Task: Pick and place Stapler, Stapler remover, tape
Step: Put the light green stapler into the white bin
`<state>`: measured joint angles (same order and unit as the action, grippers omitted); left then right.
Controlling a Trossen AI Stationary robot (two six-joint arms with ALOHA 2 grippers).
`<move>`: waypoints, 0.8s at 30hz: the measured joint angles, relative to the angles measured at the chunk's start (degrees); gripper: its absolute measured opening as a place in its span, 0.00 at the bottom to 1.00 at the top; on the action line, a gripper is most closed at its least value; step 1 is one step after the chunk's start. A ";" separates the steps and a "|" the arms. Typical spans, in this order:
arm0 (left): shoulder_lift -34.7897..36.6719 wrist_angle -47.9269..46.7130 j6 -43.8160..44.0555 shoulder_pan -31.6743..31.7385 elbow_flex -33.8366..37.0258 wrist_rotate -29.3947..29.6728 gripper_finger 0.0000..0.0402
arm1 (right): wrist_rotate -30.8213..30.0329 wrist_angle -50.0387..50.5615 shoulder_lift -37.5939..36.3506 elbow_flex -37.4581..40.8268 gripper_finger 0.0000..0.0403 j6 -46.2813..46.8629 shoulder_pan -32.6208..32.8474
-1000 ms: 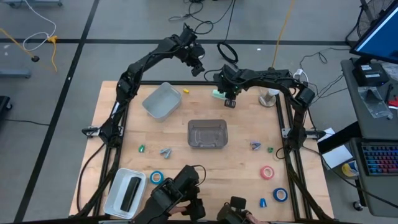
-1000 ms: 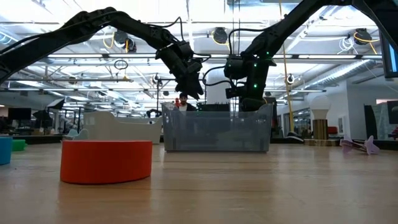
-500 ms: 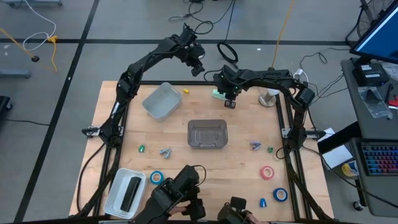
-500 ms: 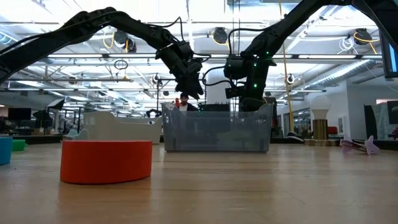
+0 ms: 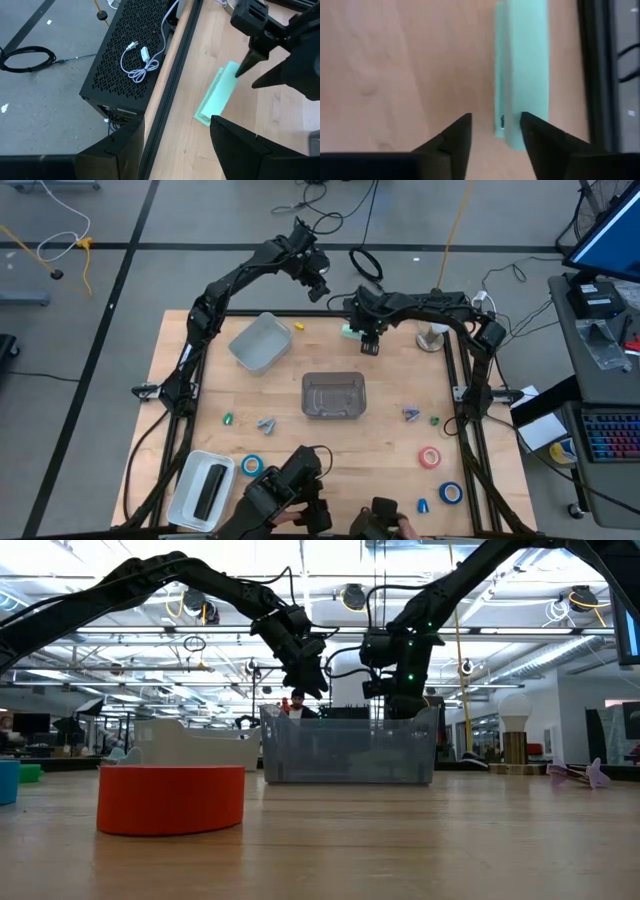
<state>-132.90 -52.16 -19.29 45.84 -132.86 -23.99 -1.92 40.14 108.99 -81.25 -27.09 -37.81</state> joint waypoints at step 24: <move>0.00 2.58 0.00 -2.12 0.02 -0.01 0.56 | -2.43 -4.01 0.71 0.08 0.54 -19.33 -3.19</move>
<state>-132.90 -49.58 -19.29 43.72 -132.84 -24.00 -4.35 36.13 109.70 -81.17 -46.41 -41.00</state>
